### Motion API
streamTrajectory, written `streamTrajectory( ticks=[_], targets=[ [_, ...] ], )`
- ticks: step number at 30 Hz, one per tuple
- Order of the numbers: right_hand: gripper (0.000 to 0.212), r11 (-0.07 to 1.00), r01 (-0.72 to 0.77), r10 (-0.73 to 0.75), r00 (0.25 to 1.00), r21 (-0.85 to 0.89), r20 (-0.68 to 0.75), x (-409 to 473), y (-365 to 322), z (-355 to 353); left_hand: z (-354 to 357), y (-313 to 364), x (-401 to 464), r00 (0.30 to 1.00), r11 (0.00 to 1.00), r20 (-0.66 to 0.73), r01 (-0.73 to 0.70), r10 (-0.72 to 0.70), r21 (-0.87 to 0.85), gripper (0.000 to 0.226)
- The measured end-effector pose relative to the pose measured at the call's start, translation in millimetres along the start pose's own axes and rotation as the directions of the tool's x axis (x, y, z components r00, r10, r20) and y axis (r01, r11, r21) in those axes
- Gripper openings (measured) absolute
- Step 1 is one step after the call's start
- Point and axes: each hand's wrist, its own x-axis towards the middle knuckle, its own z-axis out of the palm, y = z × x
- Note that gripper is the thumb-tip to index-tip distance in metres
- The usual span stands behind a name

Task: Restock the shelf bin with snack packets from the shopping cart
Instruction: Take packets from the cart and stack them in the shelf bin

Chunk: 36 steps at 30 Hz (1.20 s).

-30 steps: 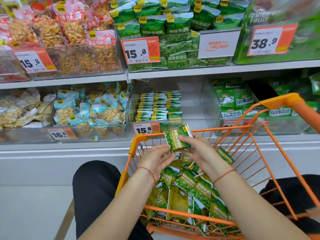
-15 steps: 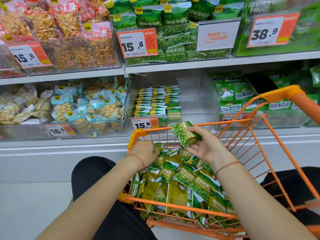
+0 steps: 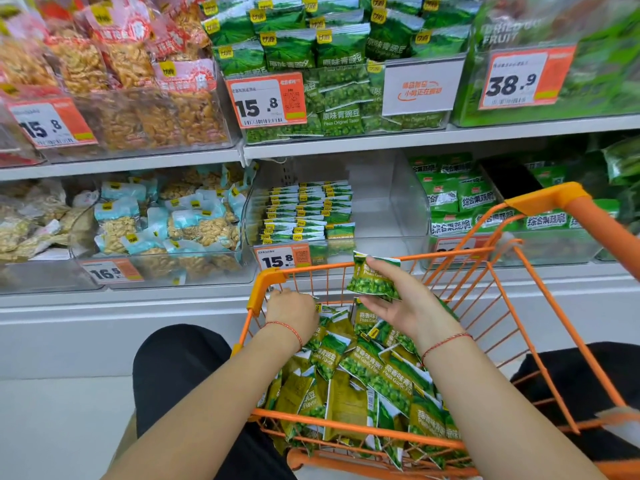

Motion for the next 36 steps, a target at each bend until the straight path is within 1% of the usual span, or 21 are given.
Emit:
streamTrajectory(
  ticks=[3, 6, 7, 9, 11, 12, 13, 14, 15, 17, 18, 19, 22, 24, 26, 29, 31, 33, 34, 35, 36],
  targets=[
    [0.039, 0.999, 0.012, -0.013, 1.000, -0.047, -0.016, -2, -1, 0, -8, -4, -8, 0.994, 0.999, -0.104, -0.020, 0.016, -0.035, 0.033],
    [0.042, 0.993, 0.029, -0.031, 0.999, -0.111, -0.018, -1, -1, 1, -20, -20, -21, 0.976, 0.978, -0.215, -0.017, -0.029, -0.209, 0.029],
    [0.047, 0.990, 0.041, -0.044, 0.999, -0.133, -0.022, 1, 0, 1, -24, -25, -26, 0.968, 0.961, -0.245, -0.015, -0.055, -0.275, 0.030],
    [0.066, 0.980, 0.077, -0.084, 0.996, -0.182, -0.033, 6, 2, 2, -35, -34, -34, 0.953, 0.924, -0.286, -0.014, -0.104, -0.381, 0.033],
    [0.082, 0.965, 0.120, -0.135, 0.990, -0.233, -0.048, 10, 5, 2, -46, -41, -40, 0.917, 0.871, -0.379, -0.080, -0.127, -0.484, 0.022],
    [0.087, 0.958, 0.129, -0.146, 0.988, -0.255, -0.048, 12, 5, 1, -50, -43, -43, 0.882, 0.828, -0.451, -0.147, -0.139, -0.541, 0.018],
    [0.087, 0.957, 0.129, -0.146, 0.988, -0.259, -0.049, 13, 6, 0, -54, -42, -45, 0.840, 0.762, -0.516, -0.224, -0.165, -0.608, 0.021],
    [0.083, 0.963, 0.117, -0.133, 0.990, -0.244, -0.050, 13, 6, 0, -56, -40, -45, 0.804, 0.674, -0.562, -0.308, -0.193, -0.671, 0.025],
    [0.072, 0.974, 0.093, -0.103, 0.994, -0.209, -0.039, 14, 6, -1, -56, -37, -43, 0.778, 0.582, -0.594, -0.391, -0.203, -0.712, 0.027],
    [0.040, 0.992, 0.047, -0.045, 0.999, -0.113, 0.027, 13, 4, -1, -53, -28, -38, 0.758, 0.454, -0.632, -0.511, -0.163, -0.730, 0.036],
    [0.029, 0.996, 0.039, -0.034, 0.997, -0.083, 0.066, 13, 4, 0, -50, -24, -36, 0.760, 0.415, -0.636, -0.541, -0.129, -0.731, 0.042],
    [0.024, 0.996, 0.047, -0.040, 0.995, -0.072, 0.096, 13, 4, 0, -47, -20, -34, 0.770, 0.383, -0.630, -0.554, -0.101, -0.739, 0.046],
    [0.024, 0.995, 0.075, -0.063, 0.985, -0.071, 0.159, 13, 5, 1, -39, -11, -32, 0.808, 0.270, -0.581, -0.540, -0.101, -0.797, 0.049],
    [0.025, 0.992, 0.069, -0.047, 0.978, -0.104, 0.202, 10, 5, 2, -35, -6, -32, 0.843, 0.158, -0.527, -0.508, -0.107, -0.846, 0.048],
    [0.026, 0.991, 0.068, -0.038, 0.972, -0.118, 0.233, 10, 6, 2, -33, -3, -33, 0.881, 0.037, -0.465, -0.464, -0.090, -0.885, 0.044],
    [0.028, 0.991, 0.088, -0.060, 0.966, -0.102, 0.250, 12, 6, 2, -34, -4, -34, 0.909, -0.071, -0.406, -0.413, -0.098, -0.908, 0.025],
    [0.028, 0.993, 0.091, -0.069, 0.964, -0.075, 0.258, 13, 7, 3, -35, -3, -32, 0.918, -0.081, -0.365, -0.380, -0.155, -0.921, 0.014],
    [0.027, 0.994, 0.094, -0.078, 0.963, -0.051, 0.258, 14, 8, 4, -35, 0, -30, 0.915, -0.074, -0.327, -0.352, -0.235, -0.933, 0.009],
    [0.029, 0.994, 0.101, -0.087, 0.962, -0.043, 0.257, 14, 8, 4, -36, 2, -29, 0.913, -0.073, -0.307, -0.337, -0.268, -0.939, 0.013],
    [0.033, 0.993, 0.113, -0.099, 0.961, -0.038, 0.260, 15, 9, 4, -36, 3, -29, 0.914, -0.078, -0.285, -0.319, -0.288, -0.945, 0.025],
    [0.037, 0.990, 0.131, -0.114, 0.957, -0.048, 0.267, 16, 9, 4, -37, 4, -29, 0.924, -0.108, -0.242, -0.284, -0.296, -0.953, 0.037]
  ],
)
